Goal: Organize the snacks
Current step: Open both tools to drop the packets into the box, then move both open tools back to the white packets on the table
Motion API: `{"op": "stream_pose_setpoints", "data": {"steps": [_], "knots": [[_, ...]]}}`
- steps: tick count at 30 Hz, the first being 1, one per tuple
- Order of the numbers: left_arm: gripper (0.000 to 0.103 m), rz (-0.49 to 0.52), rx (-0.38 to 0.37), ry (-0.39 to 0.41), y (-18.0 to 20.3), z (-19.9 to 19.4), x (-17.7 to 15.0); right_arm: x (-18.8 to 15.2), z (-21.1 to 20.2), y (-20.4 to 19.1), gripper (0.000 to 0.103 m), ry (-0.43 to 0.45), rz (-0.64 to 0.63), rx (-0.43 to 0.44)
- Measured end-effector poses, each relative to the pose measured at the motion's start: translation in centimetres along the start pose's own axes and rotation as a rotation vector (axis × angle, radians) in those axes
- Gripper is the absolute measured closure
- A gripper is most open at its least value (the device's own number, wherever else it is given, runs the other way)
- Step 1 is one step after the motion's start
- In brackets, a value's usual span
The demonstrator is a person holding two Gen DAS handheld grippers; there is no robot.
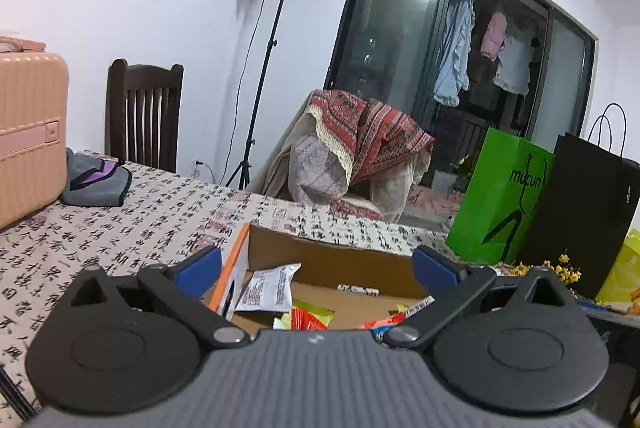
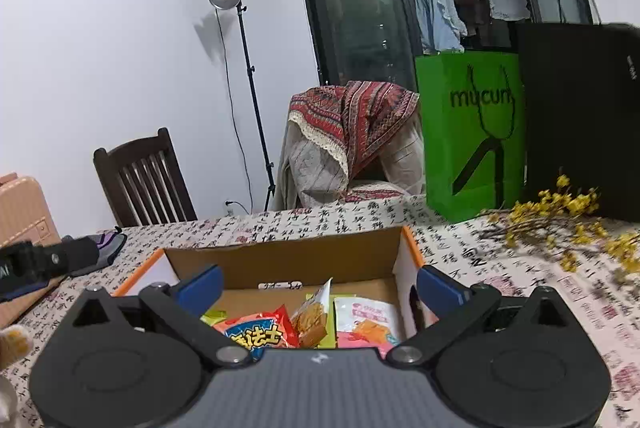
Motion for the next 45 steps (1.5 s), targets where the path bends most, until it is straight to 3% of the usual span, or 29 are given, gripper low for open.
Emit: {"op": "stream_pose_setpoints", "data": {"steps": [9, 16, 27, 36, 45], "knots": [[0.0, 0.031, 0.028, -0.085, -0.2, -2.7, -0.8, -0.5, -4.1, 0.6, 0.0, -0.045, -0.022, -0.01], [0.0, 0.093, 0.064, -0.168, -0.5, -4.8, -3.4, -3.3, -6.6, 1.5, 0.0, -0.111, -0.034, -0.024], [0.0, 0.107, 0.056, -0.326, -1.5, -7.3, -8.0, -8.4, -10.2, 2.3, 0.0, -0.193, -0.044, -0.012], [0.0, 0.126, 0.055, -0.379, -0.9, -8.0, -10.3, -11.2, -11.7, 3.0, 0.0, -0.228, -0.002, 0.014], [0.0, 0.096, 0.073, -0.355, -2.1, -8.3, -10.0, -10.9, -9.8, 0.8, 0.002, -0.258, -0.028, 0.024]]}}
Point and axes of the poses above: each gripper's, at about its wrist camera, not at the fingertips, and z roughly the way its jaws point, y to its right, x to its top, the point moved 4 cm from there along z, roughly the way its jaws point
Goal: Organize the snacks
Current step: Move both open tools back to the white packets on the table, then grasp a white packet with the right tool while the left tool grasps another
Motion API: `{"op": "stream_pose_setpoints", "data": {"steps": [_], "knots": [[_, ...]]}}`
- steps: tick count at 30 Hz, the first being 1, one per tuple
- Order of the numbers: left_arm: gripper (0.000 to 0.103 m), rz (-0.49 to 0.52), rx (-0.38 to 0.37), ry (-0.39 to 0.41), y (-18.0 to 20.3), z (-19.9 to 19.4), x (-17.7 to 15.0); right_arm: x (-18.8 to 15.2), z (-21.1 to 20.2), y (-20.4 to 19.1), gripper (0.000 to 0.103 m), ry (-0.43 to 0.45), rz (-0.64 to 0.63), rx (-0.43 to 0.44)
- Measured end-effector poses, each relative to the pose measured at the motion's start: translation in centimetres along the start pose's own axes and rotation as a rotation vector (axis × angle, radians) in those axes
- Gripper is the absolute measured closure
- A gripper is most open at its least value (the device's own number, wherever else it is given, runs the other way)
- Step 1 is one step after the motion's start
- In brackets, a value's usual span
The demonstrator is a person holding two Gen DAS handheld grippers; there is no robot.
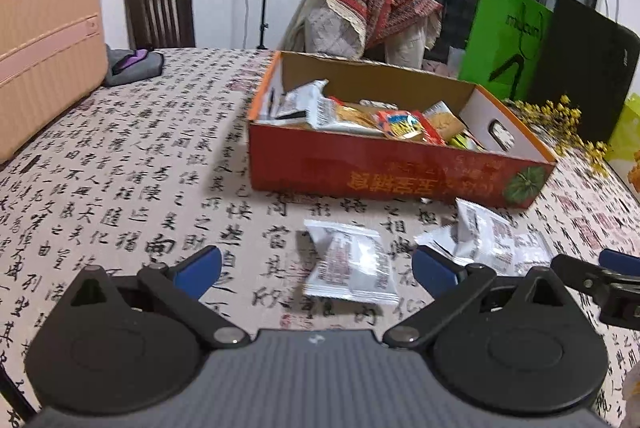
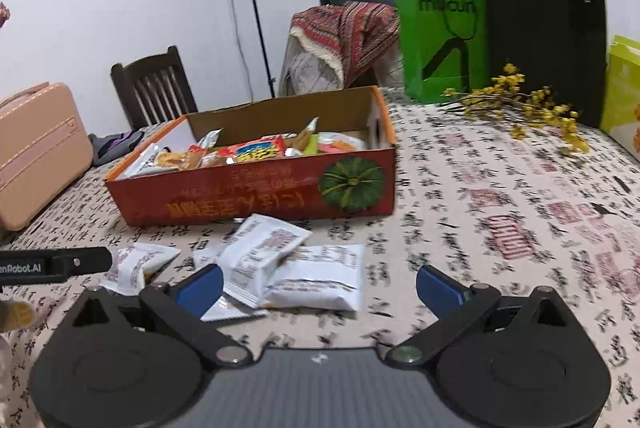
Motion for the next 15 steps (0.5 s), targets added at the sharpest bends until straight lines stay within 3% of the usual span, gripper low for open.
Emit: {"op": "stream_pose_setpoints", "data": {"steps": [4, 9, 11, 13, 15], "knots": [[0.0, -0.021, 0.021, 0.006, -1.2, 0.1, 0.2, 0.9, 2.4, -2.2, 0.017, -0.031, -0.021, -0.014], [0.0, -0.043, 0.028, 0.014, -2.6, 0.3, 0.3, 1.7, 5.7, -4.5, 0.021, -0.065, -0.058, -0.055], [0.0, -0.049, 0.027, 0.016, -3.0, 0.3, 0.3, 1.5, 6.8, -5.0, 0.031, -0.097, -0.069, -0.066], [0.0, -0.054, 0.024, 0.018, -3.4, 0.3, 0.3, 1.2, 6.9, -5.5, 0.047, -0.084, -0.099, -0.081], [0.0, -0.055, 0.022, 0.019, -3.5, 0.4, 0.3, 1.0, 6.5, -5.6, 0.05, -0.073, -0.1, -0.07]]}}
Point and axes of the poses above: each gripper's, at about its wrist camera, not at the fingertips, and z roughly the way its jaws point, y to its right, x to its top, the point moved 4 cm from there along z, roughly the way its jaws point
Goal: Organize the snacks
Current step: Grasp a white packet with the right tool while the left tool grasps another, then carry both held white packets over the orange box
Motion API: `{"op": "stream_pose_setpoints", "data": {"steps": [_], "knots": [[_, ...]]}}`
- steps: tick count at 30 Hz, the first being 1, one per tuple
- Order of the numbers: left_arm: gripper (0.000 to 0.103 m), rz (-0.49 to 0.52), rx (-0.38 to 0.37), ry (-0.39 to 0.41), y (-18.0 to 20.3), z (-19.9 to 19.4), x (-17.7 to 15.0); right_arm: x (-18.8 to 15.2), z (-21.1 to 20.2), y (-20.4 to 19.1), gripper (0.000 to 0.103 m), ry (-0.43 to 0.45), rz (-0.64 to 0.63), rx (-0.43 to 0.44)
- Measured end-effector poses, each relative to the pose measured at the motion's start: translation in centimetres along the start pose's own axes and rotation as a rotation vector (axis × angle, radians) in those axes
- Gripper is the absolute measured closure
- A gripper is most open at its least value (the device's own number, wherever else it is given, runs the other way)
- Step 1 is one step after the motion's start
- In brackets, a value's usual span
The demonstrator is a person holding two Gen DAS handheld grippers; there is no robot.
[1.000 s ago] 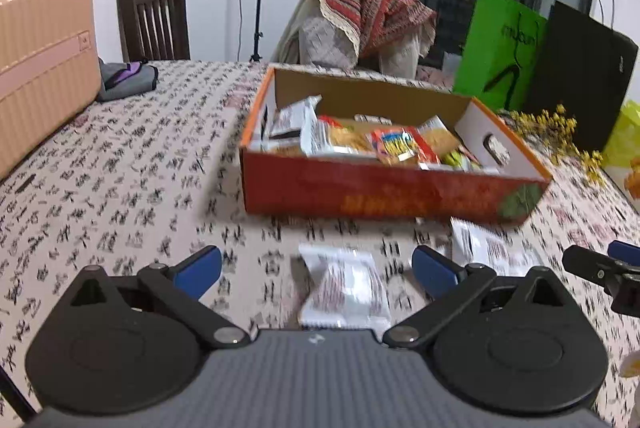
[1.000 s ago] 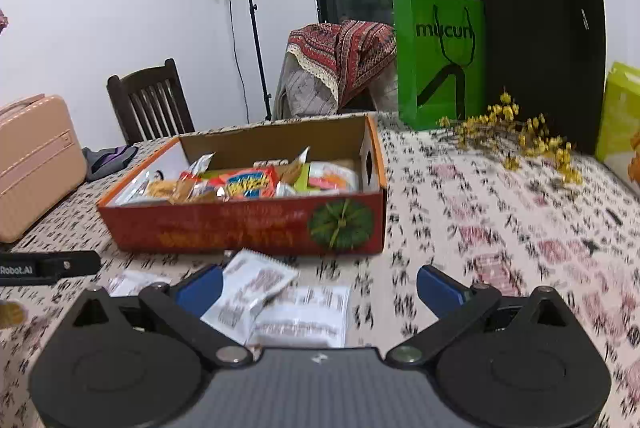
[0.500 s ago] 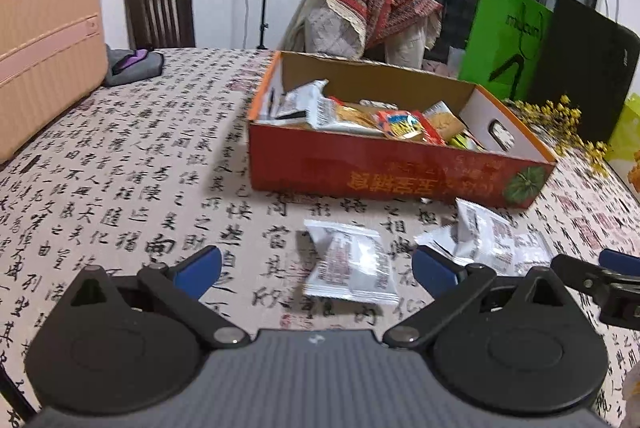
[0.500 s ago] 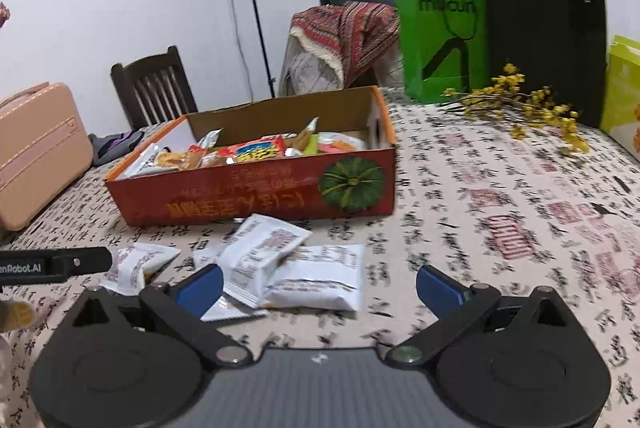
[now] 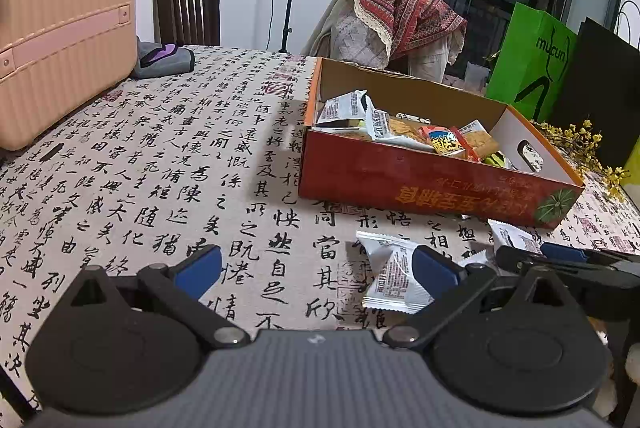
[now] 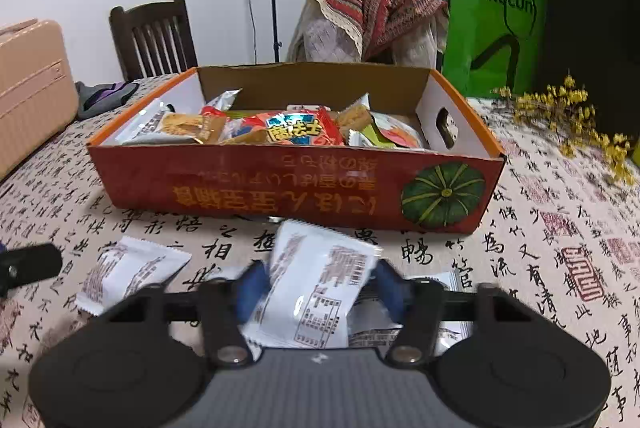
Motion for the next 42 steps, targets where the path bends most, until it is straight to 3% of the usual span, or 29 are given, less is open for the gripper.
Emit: {"op": "stream_pose_setpoints", "data": {"steps": [3, 13, 19, 20, 22, 23, 34, 42], "knots": [[0.0, 0.002, -0.007, -0.004, 0.2, 0.2, -0.1, -0.1, -1.2, 0.3, 0.059, 0.044, -0.002, -0.003], [0.0, 0.069, -0.029, -0.03, 4.0, 1.7, -0.9, -0.4, -5.9, 4.4, 0.059, 0.166, 0.073, 0.003], [0.002, 0.145, 0.037, -0.031, 6.7, 3.2, -1.5, -1.1, -6.8, 5.6, 0.059, 0.187, 0.097, 0.002], [0.005, 0.154, 0.046, -0.037, 7.0, 3.5, -1.7, -1.2, -7.0, 5.7, 0.059, 0.189, 0.098, 0.004], [0.036, 0.167, 0.053, -0.051, 7.3, 4.0, -2.0, -1.4, -7.0, 5.7, 0.059, 0.189, 0.097, 0.013], [0.045, 0.166, 0.046, -0.066, 7.3, 4.3, -2.2, -1.5, -7.1, 5.6, 0.059, 0.189, 0.096, 0.017], [0.045, 0.154, 0.014, -0.004, 6.4, 2.4, -2.0, -1.9, -7.6, 5.1, 0.059, 0.204, 0.084, 0.042], [0.045, 0.138, -0.032, 0.096, 6.4, -1.1, -0.3, -1.2, -8.4, 5.0, 0.059, 0.234, 0.087, 0.052]]}}
Point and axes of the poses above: each gripper's, at about its wrist camera, not at the fingertips, and z roughly the way its jaws point, y to its right, x to its top, the point moved 4 cm from there along z, roughly the way its jaws point
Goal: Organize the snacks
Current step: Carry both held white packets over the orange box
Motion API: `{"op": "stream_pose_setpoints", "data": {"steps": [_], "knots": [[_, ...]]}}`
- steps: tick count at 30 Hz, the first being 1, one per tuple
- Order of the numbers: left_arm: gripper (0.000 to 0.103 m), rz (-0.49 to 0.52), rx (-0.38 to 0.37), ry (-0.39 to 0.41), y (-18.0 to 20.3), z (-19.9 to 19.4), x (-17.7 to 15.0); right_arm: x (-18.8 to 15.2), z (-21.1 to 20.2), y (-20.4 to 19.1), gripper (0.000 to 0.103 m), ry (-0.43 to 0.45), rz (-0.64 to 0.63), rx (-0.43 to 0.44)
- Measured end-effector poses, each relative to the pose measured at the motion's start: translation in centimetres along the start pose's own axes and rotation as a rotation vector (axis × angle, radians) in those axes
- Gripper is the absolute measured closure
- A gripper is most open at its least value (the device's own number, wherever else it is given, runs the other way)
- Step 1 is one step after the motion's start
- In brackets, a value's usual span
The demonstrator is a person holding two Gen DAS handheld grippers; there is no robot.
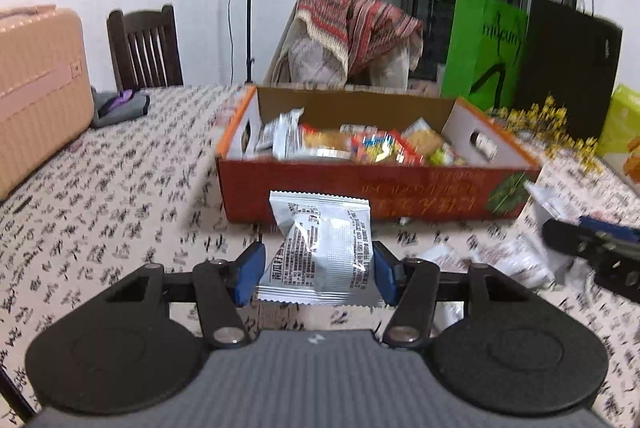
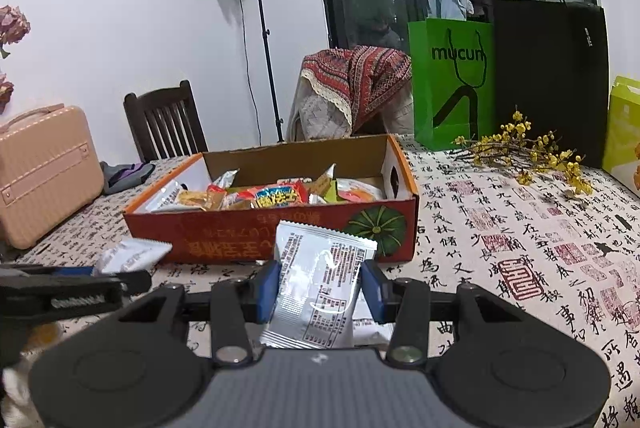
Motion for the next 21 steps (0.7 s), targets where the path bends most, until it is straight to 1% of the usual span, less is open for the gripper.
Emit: {"op": "stream_pose_setpoints", "data": {"steps": [4, 8, 16, 21], "knots": [[0.045, 0.0, -0.019, 0.051, 0.1, -1.2, 1.4, 1.0, -0.2, -0.2, 0.059, 0.024, -0.002, 0.001], [0.045, -0.004, -0.028, 0.078, 0.2, -1.5, 2.6, 2.3, -0.1, -0.5, 0.059, 0.047, 0.001, 0.005], [0.045, -0.019, -0.04, 0.115, 0.0, -0.6, 5.2, 5.0, 1.1, -1.1, 0.059, 0.084, -0.007, 0.003], [0.045, -0.033, -0.044, 0.126, 0.0, 0.6, 6.9, 7.0, 2.7, -1.3, 0.059, 0.094, -0.007, -0.002]]}}
Point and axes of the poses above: each gripper's, at about its wrist camera, not at the fingertips, and z roughly the way its jaws point, y to its right, x to its top, the point moved 4 cm from there along z, roughly the way its jaws point
